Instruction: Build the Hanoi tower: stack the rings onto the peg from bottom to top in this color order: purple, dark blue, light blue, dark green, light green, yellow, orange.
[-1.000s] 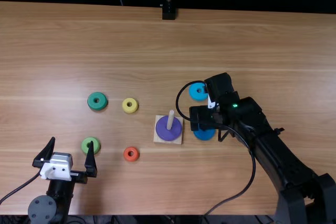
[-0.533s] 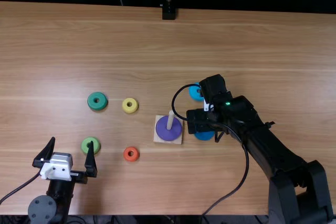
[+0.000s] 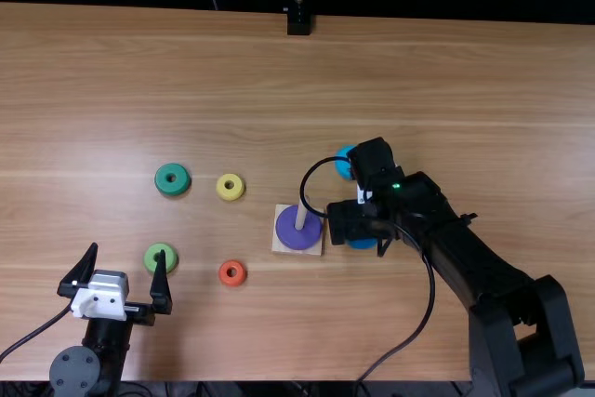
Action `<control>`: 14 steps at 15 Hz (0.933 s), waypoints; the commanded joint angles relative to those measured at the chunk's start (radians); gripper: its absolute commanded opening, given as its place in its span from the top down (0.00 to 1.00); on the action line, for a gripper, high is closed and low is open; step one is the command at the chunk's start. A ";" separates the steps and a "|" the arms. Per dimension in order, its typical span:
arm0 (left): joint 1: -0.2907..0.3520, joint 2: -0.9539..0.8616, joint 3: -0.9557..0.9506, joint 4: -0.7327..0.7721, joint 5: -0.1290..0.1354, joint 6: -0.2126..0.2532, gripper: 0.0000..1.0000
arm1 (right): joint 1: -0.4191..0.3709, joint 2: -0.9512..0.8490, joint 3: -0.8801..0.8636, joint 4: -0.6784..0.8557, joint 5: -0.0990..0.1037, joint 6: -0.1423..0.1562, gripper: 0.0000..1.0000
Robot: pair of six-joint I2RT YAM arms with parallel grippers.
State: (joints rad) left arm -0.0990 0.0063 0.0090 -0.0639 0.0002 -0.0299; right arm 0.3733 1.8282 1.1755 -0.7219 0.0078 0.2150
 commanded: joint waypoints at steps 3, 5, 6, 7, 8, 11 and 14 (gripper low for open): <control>-0.008 -0.006 -0.009 -0.045 -0.008 0.006 0.00 | 0.013 0.032 -0.020 -0.001 0.000 0.008 0.00; -0.008 -0.006 -0.009 -0.045 -0.008 0.006 0.00 | 0.013 0.034 -0.020 -0.001 0.000 0.008 0.00; -0.008 -0.006 -0.009 -0.045 -0.008 0.006 0.00 | 0.013 0.034 -0.020 -0.001 0.000 0.008 0.00; -0.008 -0.006 -0.009 -0.045 -0.008 0.006 0.00 | 0.013 0.034 -0.020 -0.001 0.000 0.008 0.00; -0.008 -0.006 -0.009 -0.045 -0.008 0.006 0.00 | 0.013 0.034 -0.020 -0.001 0.001 0.008 0.00; -0.008 -0.006 -0.009 -0.045 -0.008 0.006 0.00 | 0.015 0.034 -0.053 0.001 -0.002 0.006 0.12; -0.008 -0.006 -0.009 -0.045 -0.008 0.006 0.00 | 0.013 0.032 -0.060 0.001 -0.006 0.006 0.37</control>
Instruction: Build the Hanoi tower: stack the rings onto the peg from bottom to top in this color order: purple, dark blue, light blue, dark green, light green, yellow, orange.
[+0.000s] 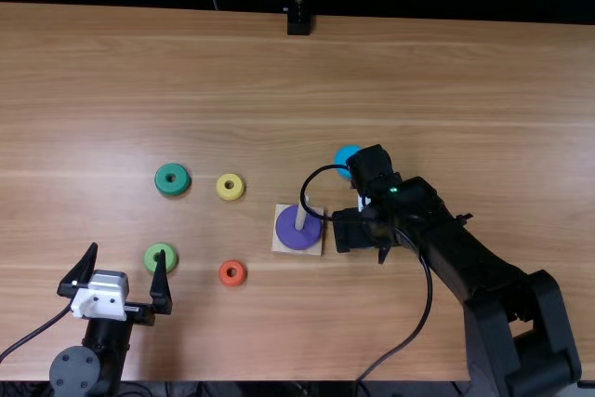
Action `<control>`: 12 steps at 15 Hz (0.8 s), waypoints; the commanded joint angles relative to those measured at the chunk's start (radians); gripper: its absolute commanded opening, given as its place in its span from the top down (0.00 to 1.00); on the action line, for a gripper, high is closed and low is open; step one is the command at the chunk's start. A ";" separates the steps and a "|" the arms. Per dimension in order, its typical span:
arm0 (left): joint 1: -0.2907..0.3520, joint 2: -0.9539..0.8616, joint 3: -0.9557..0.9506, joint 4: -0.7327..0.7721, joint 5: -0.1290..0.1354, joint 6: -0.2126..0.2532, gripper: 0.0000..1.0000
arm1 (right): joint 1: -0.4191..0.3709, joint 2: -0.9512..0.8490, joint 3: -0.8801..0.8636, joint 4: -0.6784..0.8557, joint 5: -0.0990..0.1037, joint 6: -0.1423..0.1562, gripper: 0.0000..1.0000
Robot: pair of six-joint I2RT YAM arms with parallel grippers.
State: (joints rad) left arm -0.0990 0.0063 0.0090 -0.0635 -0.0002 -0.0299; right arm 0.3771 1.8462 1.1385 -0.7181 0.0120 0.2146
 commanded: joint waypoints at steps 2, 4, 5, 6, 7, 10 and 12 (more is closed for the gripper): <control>-0.008 -0.006 -0.009 -0.045 -0.007 0.006 0.00 | 0.008 0.016 -0.019 0.018 -0.006 0.008 0.35; -0.008 -0.006 -0.009 -0.045 -0.007 0.006 0.00 | 0.009 0.016 -0.016 0.034 -0.005 0.008 0.30; -0.008 -0.006 -0.009 -0.045 -0.007 0.006 0.00 | 0.009 0.016 -0.013 0.034 -0.005 0.008 0.23; -0.008 -0.006 -0.009 -0.045 -0.007 0.006 0.00 | 0.009 0.016 -0.011 0.034 -0.005 0.008 0.25; -0.008 -0.006 -0.009 -0.045 -0.007 0.006 0.00 | 0.011 0.016 -0.013 0.034 -0.006 0.008 0.36; -0.008 -0.006 -0.009 -0.045 -0.007 0.006 0.00 | 0.009 0.015 -0.017 0.095 -0.006 0.008 0.97; -0.008 -0.006 -0.009 -0.045 -0.007 0.006 0.00 | 0.008 0.007 -0.016 0.106 -0.006 0.010 1.00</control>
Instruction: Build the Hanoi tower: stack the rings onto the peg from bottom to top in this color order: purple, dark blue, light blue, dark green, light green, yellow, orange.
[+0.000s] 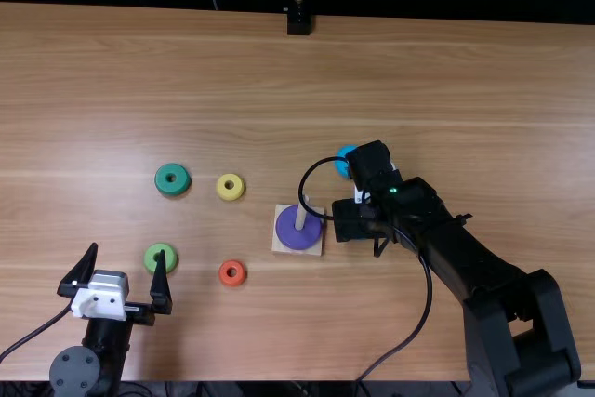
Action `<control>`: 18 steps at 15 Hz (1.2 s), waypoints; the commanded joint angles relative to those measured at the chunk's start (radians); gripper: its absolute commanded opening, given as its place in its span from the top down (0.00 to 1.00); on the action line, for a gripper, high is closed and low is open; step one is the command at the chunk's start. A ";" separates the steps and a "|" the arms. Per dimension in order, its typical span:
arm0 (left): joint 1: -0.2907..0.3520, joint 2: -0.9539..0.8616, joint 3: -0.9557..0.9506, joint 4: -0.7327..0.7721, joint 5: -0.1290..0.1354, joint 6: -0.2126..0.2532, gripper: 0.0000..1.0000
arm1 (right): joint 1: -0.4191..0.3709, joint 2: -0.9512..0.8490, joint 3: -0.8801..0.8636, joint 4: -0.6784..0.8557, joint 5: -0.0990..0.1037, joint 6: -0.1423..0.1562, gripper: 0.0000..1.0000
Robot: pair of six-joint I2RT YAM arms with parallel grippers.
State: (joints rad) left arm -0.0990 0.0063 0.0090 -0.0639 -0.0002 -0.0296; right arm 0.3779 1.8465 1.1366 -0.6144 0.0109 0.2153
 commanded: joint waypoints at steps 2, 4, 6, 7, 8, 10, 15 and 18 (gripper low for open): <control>-0.008 -0.006 -0.009 -0.045 -0.007 0.006 0.00 | -0.002 0.003 -0.006 0.002 -0.004 0.007 1.00; -0.008 -0.006 -0.009 -0.045 -0.007 0.006 0.00 | -0.004 0.002 0.055 -0.013 -0.004 0.007 1.00; -0.008 -0.006 -0.009 -0.045 -0.007 0.006 0.00 | -0.005 -0.007 0.095 -0.040 -0.005 0.007 1.00; -0.008 -0.006 -0.009 -0.045 -0.007 0.006 0.00 | -0.005 -0.029 0.121 -0.077 -0.005 0.006 1.00; -0.008 -0.006 -0.009 -0.045 -0.007 0.006 0.00 | -0.004 -0.053 0.146 -0.123 -0.005 0.006 1.00; -0.008 -0.006 -0.009 -0.045 -0.007 0.006 0.00 | -0.004 -0.078 0.207 -0.206 -0.005 0.006 1.00; -0.008 -0.006 -0.009 -0.045 -0.007 0.006 0.00 | 0.000 -0.081 0.408 -0.430 -0.004 -0.011 1.00; -0.008 -0.006 -0.009 -0.045 -0.007 0.006 0.00 | 0.006 -0.109 0.508 -0.539 -0.002 -0.015 1.00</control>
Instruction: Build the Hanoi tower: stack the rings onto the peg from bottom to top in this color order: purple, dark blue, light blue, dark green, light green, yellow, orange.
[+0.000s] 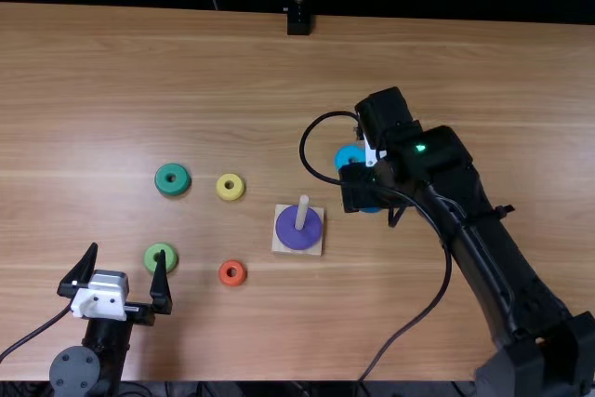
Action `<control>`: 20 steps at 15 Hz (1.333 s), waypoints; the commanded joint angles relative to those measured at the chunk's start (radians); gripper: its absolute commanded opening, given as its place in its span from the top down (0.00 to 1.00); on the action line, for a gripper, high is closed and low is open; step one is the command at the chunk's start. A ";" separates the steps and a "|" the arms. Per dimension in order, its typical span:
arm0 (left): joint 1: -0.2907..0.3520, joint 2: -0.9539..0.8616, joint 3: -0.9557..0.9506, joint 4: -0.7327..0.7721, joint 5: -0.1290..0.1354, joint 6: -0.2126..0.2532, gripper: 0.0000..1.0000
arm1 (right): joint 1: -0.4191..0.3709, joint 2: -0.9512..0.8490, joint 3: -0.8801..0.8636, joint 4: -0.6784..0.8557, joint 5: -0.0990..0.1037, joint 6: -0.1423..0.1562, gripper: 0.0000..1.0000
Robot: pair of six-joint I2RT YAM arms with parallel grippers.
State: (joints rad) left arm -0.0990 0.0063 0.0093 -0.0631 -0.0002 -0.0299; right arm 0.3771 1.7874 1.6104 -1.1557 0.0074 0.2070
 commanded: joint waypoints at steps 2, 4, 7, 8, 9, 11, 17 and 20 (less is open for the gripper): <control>-0.008 -0.006 -0.009 -0.045 -0.005 0.006 0.00 | 0.009 -0.051 0.105 -0.029 0.002 -0.008 1.00; -0.008 -0.006 -0.009 -0.045 -0.005 0.006 0.00 | 0.014 -0.051 0.180 -0.058 0.000 -0.010 1.00; -0.008 -0.006 -0.009 -0.045 -0.007 0.006 0.00 | 0.074 -0.048 0.272 -0.108 0.000 -0.010 1.00; -0.008 -0.006 -0.009 -0.045 -0.007 0.006 0.00 | 0.100 -0.048 0.289 -0.112 0.000 -0.010 1.00; -0.008 -0.006 -0.009 -0.045 -0.007 0.006 0.00 | 0.129 -0.046 0.301 -0.112 0.000 -0.010 1.00; -0.008 -0.006 -0.009 -0.045 -0.007 0.006 0.00 | 0.169 -0.043 0.304 -0.110 0.000 -0.008 1.00; -0.008 -0.006 -0.009 -0.045 -0.005 0.006 0.00 | 0.243 -0.037 0.304 -0.104 -0.002 -0.004 1.00; -0.008 -0.006 -0.009 -0.045 -0.007 0.006 0.00 | 0.270 -0.036 0.302 -0.104 -0.002 -0.004 1.00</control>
State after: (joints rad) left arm -0.0990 0.0063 0.0090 -0.0635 -0.0002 -0.0296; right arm 0.6353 1.7790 1.8793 -1.2636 0.0074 0.2039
